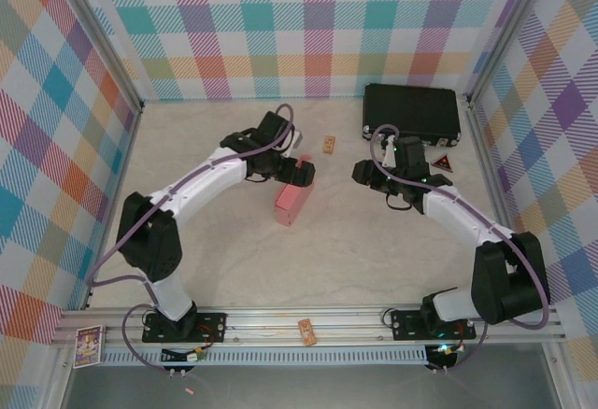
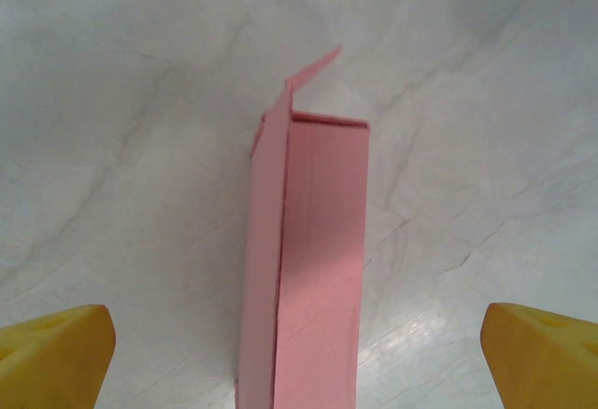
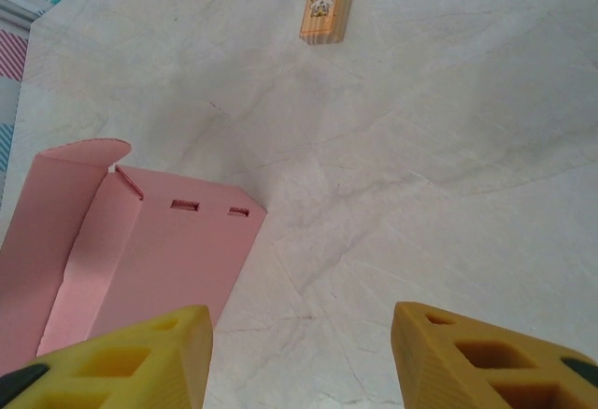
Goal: Fold the paper box
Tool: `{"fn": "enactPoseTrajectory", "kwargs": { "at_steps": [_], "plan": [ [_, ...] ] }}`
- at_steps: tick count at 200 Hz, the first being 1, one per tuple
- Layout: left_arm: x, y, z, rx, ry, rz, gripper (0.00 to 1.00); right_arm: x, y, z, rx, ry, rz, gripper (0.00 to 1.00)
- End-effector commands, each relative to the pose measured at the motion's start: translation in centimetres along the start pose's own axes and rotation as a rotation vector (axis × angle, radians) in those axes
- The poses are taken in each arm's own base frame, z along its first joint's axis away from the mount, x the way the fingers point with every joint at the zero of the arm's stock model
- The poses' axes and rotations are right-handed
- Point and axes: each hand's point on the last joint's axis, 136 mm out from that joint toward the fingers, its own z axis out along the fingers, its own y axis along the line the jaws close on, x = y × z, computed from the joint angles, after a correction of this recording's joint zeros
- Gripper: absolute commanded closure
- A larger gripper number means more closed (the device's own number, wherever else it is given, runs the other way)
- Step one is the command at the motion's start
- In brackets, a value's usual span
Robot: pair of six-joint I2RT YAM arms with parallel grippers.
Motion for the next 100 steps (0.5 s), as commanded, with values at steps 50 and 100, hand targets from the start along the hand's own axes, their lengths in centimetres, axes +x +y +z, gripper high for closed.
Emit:
{"fn": "enactPoseTrajectory", "kwargs": {
  "at_steps": [50, 100],
  "plan": [
    [1.2, -0.6, 3.3, -0.018, 0.159, 0.141, 0.03, 0.8, -0.8, -1.0, -0.007, 0.009, 0.013, 0.46],
    [2.5, -1.5, 4.8, -0.006, 0.243, 0.205, 0.24, 1.0, -1.4, -0.8, 0.002, 0.014, 0.032, 0.46]
  ]
}}
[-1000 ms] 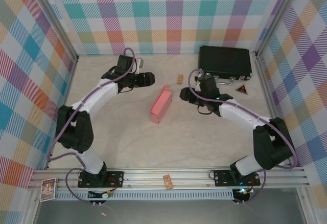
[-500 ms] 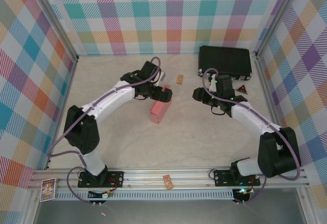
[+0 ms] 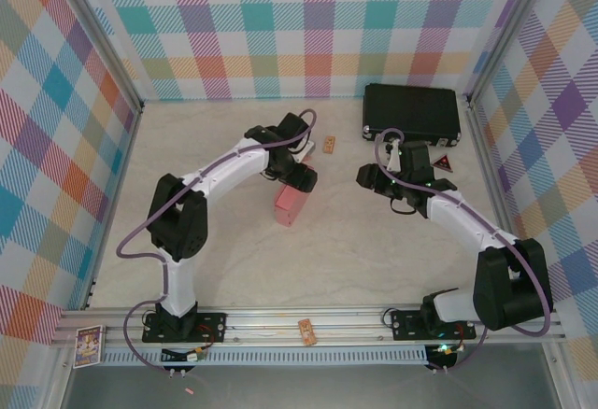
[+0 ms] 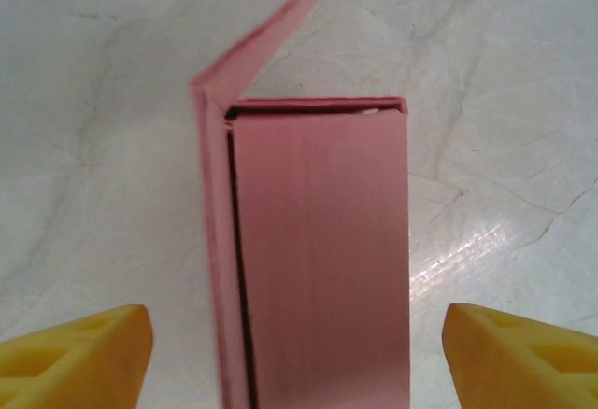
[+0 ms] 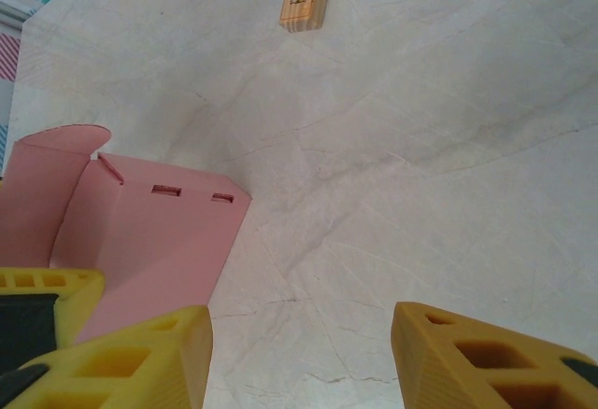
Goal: Fold the paper box
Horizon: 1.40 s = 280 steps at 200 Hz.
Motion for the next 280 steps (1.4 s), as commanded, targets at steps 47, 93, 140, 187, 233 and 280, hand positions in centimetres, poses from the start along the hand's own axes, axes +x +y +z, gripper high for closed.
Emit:
{"fn": "enactPoseTrajectory", "kwargs": {
  "at_steps": [47, 93, 140, 187, 233, 280],
  "plan": [
    [0.9, -1.0, 0.6, -0.003, 0.072, 0.098, 0.36, 0.6, -0.3, 0.0, -0.006, 0.017, 0.015, 0.46],
    [1.1, -1.2, 1.3, -0.006, 0.111, 0.181, 0.63, 0.6, -0.7, -0.1, 0.003, 0.017, 0.025, 0.46],
    [1.0, -2.7, 1.3, 0.091, 0.098, 0.395, 0.62, 0.6, -0.9, -0.4, 0.006, 0.016, 0.027, 0.46],
    [1.5, -4.5, 0.9, 0.228, 0.083, 0.715, 0.52, 1.1, -1.5, -0.8, 0.026, 0.017, 0.030, 0.46],
    [2.3, -5.8, 0.5, 0.356, 0.076, 0.970, 0.48, 1.4, -1.7, -1.2, 0.032, 0.015, 0.035, 0.46],
    [2.0, -6.0, 0.6, 0.400, 0.052, 1.084, 0.48, 1.6, -1.9, -1.5, 0.033, 0.015, 0.045, 0.46]
  ]
}}
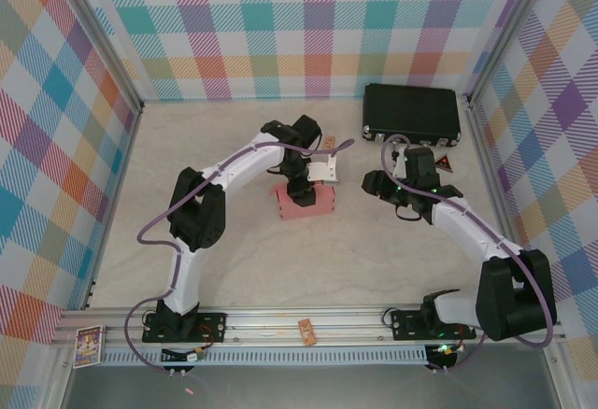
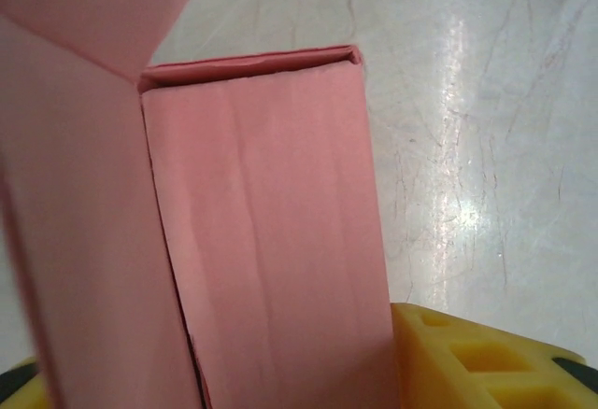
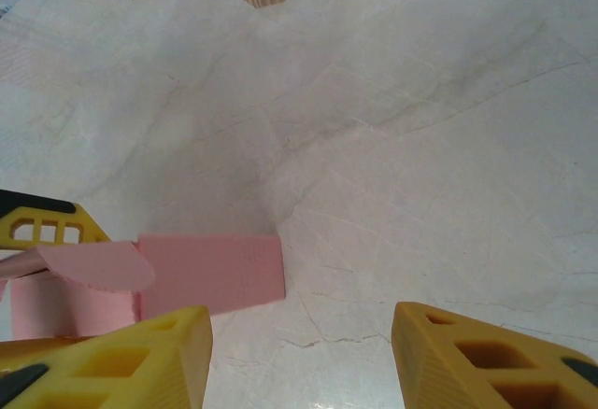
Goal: Fold the paper box
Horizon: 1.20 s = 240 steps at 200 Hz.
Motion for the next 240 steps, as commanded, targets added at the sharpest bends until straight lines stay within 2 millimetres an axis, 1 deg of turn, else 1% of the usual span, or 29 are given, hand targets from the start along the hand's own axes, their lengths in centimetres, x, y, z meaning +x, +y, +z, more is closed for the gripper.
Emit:
{"fn": "enactPoseTrajectory", "kwargs": {
  "at_steps": [1, 35, 50, 85, 131, 143, 153, 159, 188, 202, 213, 225, 240],
  "plan": [
    [-0.6, -0.7, -0.2, 0.058, -0.024, 0.126, 0.48, 0.4, -0.3, -0.3, 0.004, 0.002, 0.010, 0.46],
    [-0.8, -0.4, 0.0, 0.087, -0.010, 0.166, 0.49, 0.6, -0.2, -0.3, -0.010, 0.007, 0.018, 0.46],
    [-0.9, -0.2, 0.0, 0.085, -0.008, 0.176, 0.47, 0.6, 0.0, -0.3, -0.019, 0.012, 0.015, 0.46],
    [-1.7, -0.1, -1.4, 0.056, -0.031, 0.188, 0.34, 0.5, 0.4, -0.4, -0.028, 0.016, -0.008, 0.46],
    [-2.1, -0.8, -3.4, 0.035, -0.033, 0.194, 0.26, -0.1, 1.4, -0.4, -0.060, 0.025, -0.055, 0.45],
    [-2.3, -0.8, -3.8, 0.018, -0.031, 0.184, 0.19, -0.4, 1.8, -0.4, -0.073, 0.029, -0.075, 0.45],
    [-2.3, -0.5, -4.2, -0.005, -0.021, 0.170, 0.17, -0.7, 2.1, -0.4, -0.082, 0.033, -0.091, 0.45],
    [-2.3, -0.7, -4.5, -0.004, -0.014, 0.168, 0.14, -0.8, 2.3, -0.3, -0.088, 0.039, -0.100, 0.45],
    [-3.5, -0.9, -6.5, -0.042, -0.053, 0.159, 0.12, -1.5, 3.2, 0.1, -0.112, 0.064, -0.148, 0.45],
    [-4.5, -0.7, -8.0, -0.080, -0.095, 0.141, 0.12, -1.9, 3.7, 0.2, -0.128, 0.070, -0.175, 0.45],
    [-5.3, -0.4, -9.4, -0.122, -0.132, 0.092, 0.12, -2.2, 4.0, 0.3, -0.135, 0.074, -0.205, 0.45],
    [-6.0, 0.4, -10.9, -0.189, -0.169, 0.016, 0.12, -2.6, 4.3, 0.2, -0.135, 0.072, -0.244, 0.45],
    [-6.1, 1.6, -13.0, -0.279, -0.229, -0.116, 0.15, -2.9, 4.9, 0.0, -0.150, 0.076, -0.310, 0.45]
  ]
}}
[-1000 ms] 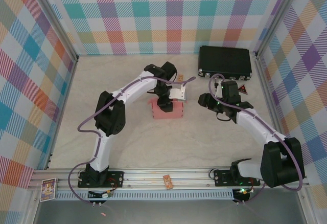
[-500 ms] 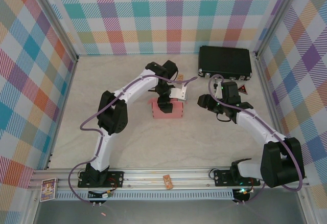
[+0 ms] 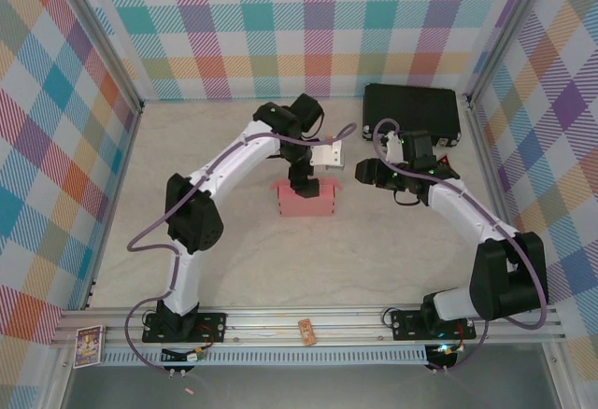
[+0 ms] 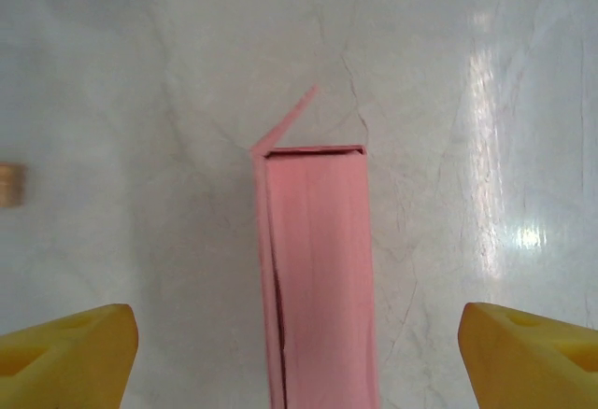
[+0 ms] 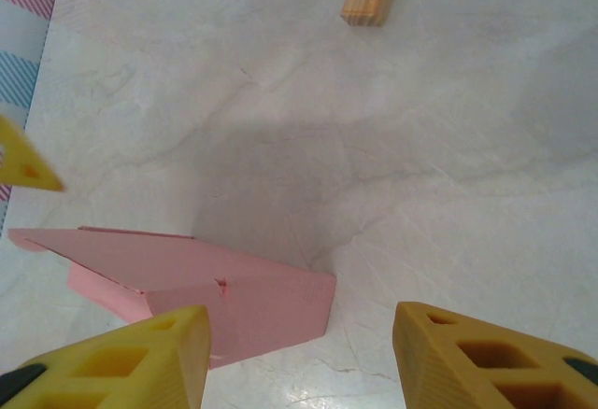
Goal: Fold the paper box
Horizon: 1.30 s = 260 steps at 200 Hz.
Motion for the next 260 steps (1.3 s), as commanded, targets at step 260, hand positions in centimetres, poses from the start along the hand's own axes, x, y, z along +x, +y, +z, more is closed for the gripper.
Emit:
{"fn": "enactPoseTrajectory", "kwargs": {
  "at_steps": [260],
  "plan": [
    [11.1, 0.5, -3.4, -0.069, -0.377, -1.412, 0.31, 3.0, 6.2, 2.4, -0.209, 0.374, -0.182, 0.48]
  ]
}}
